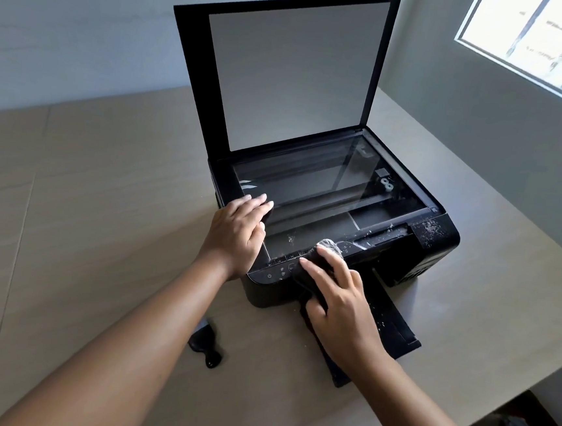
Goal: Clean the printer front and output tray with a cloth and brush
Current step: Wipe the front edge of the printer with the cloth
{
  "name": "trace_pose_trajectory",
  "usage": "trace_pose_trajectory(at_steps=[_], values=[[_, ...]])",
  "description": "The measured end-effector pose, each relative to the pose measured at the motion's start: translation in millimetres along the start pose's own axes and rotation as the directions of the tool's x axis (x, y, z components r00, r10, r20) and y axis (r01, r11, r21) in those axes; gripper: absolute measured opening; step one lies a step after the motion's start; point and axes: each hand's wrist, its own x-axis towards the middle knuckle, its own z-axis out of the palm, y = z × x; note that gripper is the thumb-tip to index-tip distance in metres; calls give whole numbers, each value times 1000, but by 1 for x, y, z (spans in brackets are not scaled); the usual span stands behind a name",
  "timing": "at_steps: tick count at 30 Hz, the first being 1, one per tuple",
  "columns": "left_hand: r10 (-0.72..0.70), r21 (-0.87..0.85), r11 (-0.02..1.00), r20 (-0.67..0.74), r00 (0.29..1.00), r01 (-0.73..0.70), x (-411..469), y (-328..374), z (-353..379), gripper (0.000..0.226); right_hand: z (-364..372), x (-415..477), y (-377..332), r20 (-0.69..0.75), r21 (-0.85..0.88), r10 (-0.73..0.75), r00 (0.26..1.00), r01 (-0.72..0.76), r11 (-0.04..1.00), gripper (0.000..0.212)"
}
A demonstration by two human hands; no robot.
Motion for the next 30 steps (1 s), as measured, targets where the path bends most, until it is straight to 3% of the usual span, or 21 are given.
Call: trace_pose_trajectory(at_steps=[2, 6, 10, 13, 16, 23, 27, 30], values=[[3, 3, 1000, -9, 1000, -3, 0, -1, 0, 54, 3, 0, -5, -38, -7, 44, 998, -44, 999, 61], [9, 14, 1000, -11, 1000, -9, 1, -2, 0, 53, 10, 11, -30, 36, -77, -65, 997, 68, 995, 56], [5, 13, 1000, 4, 1000, -5, 0, -1, 1, 53, 8, 12, -33, 99, -129, -50, 994, 63, 990, 56], [2, 18, 1000, 8, 1000, -3, 1, 0, 0, 53, 2, 16, -19, 56, -196, -11, 998, 22, 980, 54], [-4, 19, 1000, 6, 1000, 4, 0, 0, 0, 53, 2, 23, -23, 46, -162, -5, 999, 12, 987, 47], [-2, 2, 1000, -6, 1000, 2, 1, -2, 2, 52, -19, 33, -19, 205, -152, -131, 970, 164, 975, 43], [-11, 4, 1000, -4, 1000, 12, 1, -1, 2, 52, -14, 35, -30, 167, -182, -87, 982, 117, 976, 34], [-16, 6, 1000, 0, 1000, 16, 2, -1, 2, 54, -5, 30, -42, 184, -132, -134, 974, 160, 978, 36]])
